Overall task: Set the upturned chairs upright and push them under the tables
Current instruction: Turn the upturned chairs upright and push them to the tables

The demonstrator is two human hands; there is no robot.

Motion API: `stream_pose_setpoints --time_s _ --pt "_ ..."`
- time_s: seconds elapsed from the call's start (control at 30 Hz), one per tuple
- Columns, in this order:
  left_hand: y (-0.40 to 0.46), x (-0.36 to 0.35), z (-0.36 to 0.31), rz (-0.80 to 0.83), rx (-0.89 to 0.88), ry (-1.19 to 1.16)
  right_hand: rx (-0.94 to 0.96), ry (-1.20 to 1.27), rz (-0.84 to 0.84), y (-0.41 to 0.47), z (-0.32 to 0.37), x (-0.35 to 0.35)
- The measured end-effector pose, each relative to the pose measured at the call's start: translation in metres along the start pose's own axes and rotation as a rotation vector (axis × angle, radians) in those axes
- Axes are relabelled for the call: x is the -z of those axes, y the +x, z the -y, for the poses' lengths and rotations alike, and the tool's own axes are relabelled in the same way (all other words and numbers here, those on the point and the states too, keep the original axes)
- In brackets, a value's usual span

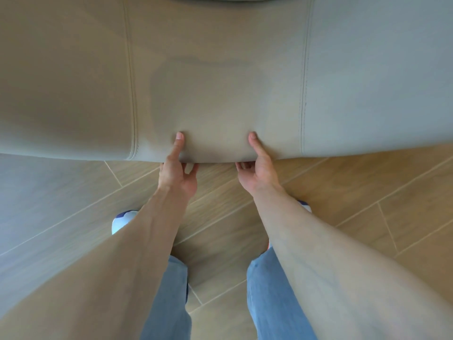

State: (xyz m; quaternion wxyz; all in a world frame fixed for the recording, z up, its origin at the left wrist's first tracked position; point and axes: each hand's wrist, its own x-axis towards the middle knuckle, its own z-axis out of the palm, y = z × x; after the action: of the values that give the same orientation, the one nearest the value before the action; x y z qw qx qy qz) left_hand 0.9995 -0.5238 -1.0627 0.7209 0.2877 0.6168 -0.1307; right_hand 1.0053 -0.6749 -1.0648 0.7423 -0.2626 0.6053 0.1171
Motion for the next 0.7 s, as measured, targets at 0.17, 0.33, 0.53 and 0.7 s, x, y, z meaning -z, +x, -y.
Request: stream_pose_setpoints --time_s 0.17,0.33,0.53,0.7 --pt "-0.010 0.011 -0.010 0.006 -0.038 0.029 0.000 -0.029 0.008 -0.015 -0.008 0.000" --pt "-0.048 0.030 -0.032 0.015 -0.063 0.066 0.025 -0.086 -0.047 -0.070 -0.019 -0.009" --pt "-0.121 0.051 -0.056 -0.037 -0.070 0.157 0.004 -0.147 -0.096 -0.154 -0.022 -0.008" --pt "-0.214 0.050 -0.067 -0.175 -0.067 0.243 -0.021 -0.184 -0.175 -0.239 -0.004 -0.005"
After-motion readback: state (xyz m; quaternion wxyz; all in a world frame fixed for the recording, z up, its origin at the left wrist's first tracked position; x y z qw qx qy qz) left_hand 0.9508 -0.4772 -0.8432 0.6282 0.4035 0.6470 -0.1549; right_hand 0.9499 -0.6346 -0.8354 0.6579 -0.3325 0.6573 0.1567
